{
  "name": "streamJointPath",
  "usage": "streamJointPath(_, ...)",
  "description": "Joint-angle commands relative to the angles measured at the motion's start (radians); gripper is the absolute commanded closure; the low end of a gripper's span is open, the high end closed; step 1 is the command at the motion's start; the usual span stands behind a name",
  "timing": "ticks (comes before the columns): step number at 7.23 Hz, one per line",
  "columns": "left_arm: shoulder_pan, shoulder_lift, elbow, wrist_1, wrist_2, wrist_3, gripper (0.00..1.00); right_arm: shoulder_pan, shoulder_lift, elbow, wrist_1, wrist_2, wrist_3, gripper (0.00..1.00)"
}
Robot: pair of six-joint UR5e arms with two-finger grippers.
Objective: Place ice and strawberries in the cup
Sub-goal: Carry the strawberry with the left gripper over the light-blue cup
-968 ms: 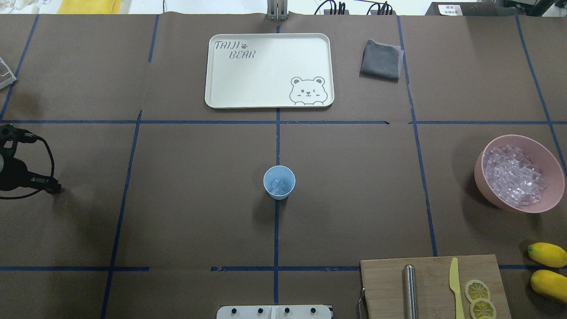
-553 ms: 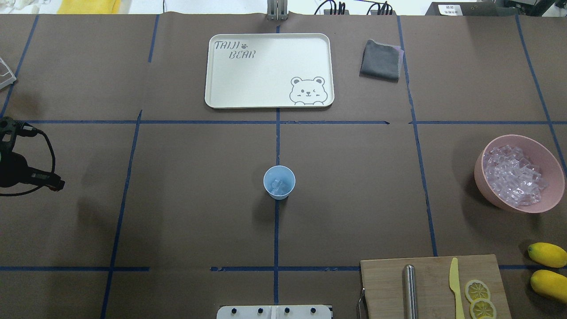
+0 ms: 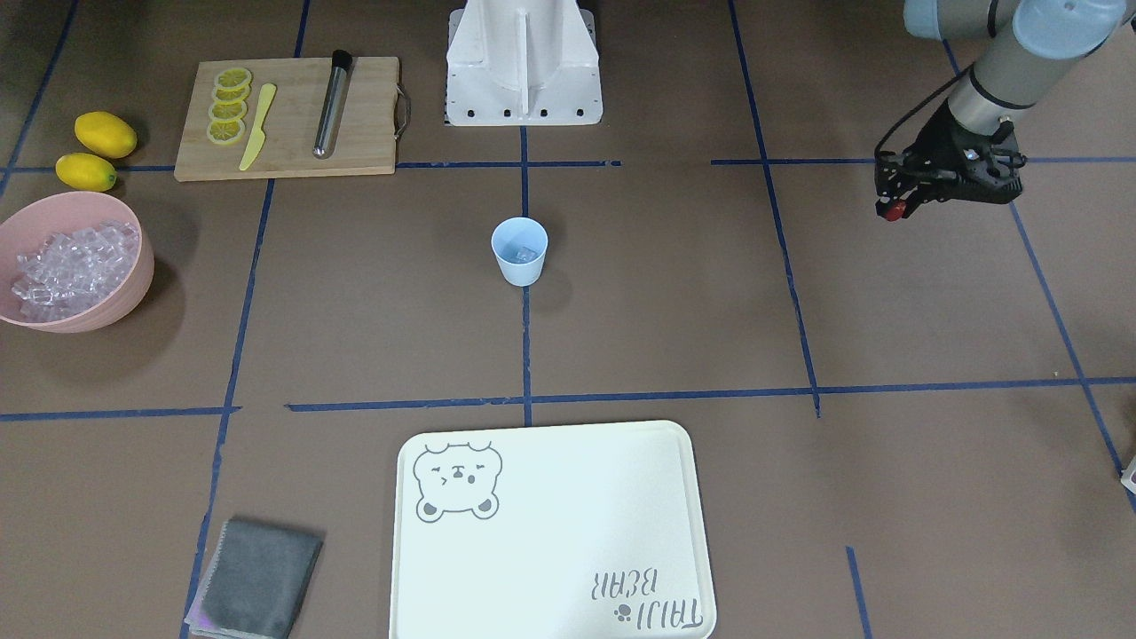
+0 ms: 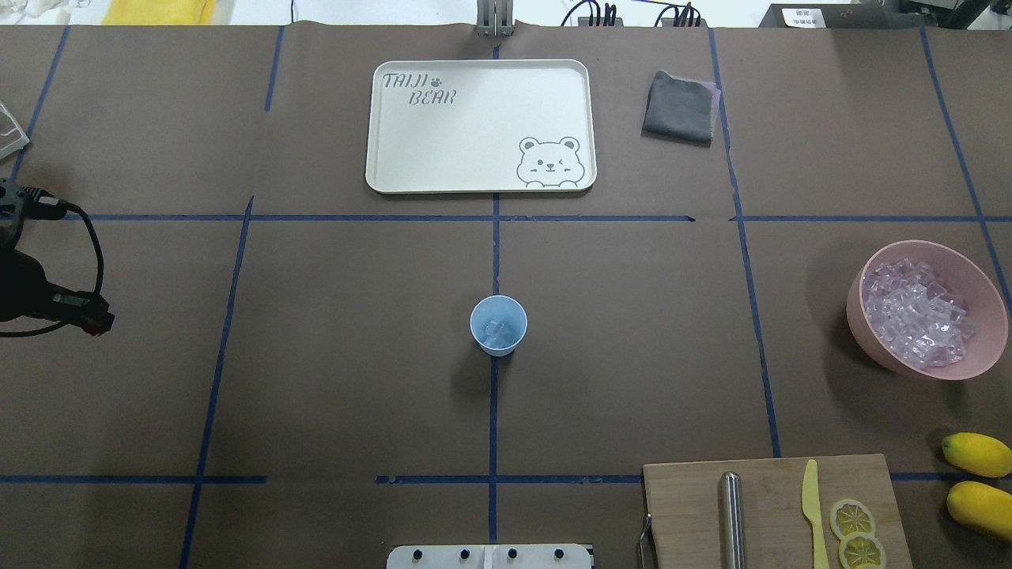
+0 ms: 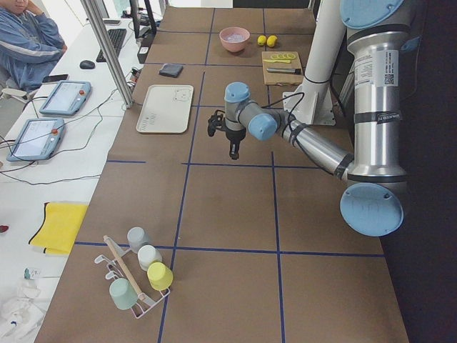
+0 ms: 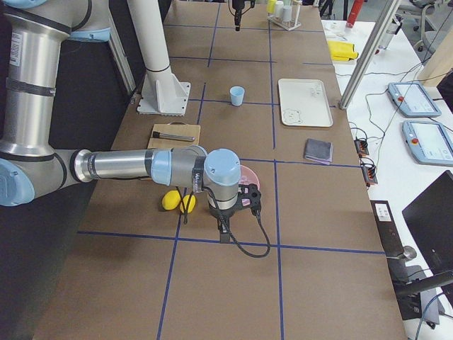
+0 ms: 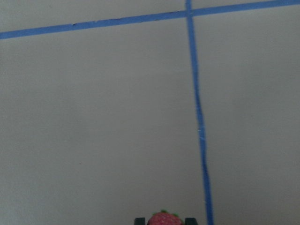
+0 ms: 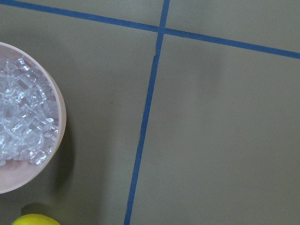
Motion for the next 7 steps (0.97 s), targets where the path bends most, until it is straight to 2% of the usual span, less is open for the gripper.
streamJointPath(1,-0.001,-0.121,-0.088,0.218,0.006,-0.001,1.00,0.000,0.000,0.000,0.000,0.000,0.001,0.00)
streamJointPath(4,0.016,-0.349,-0.088,0.436,0.015,-0.027,1.00,0.000,0.000,0.000,0.000,0.000,0.001,0.00)
streamJointPath(5,0.074,-0.429,-0.088,0.495,0.016,-0.116,1.00,0.000,0.000,0.000,0.000,0.000,0.001,0.00)
streamJointPath(6,0.147,-0.467,-0.083,0.495,0.050,-0.208,1.00,0.000,0.000,0.000,0.000,0.000,0.001,0.00)
streamJointPath(7,0.242,-0.520,-0.071,0.495,0.134,-0.287,1.00,0.000,0.000,0.000,0.000,0.000,0.001,0.00)
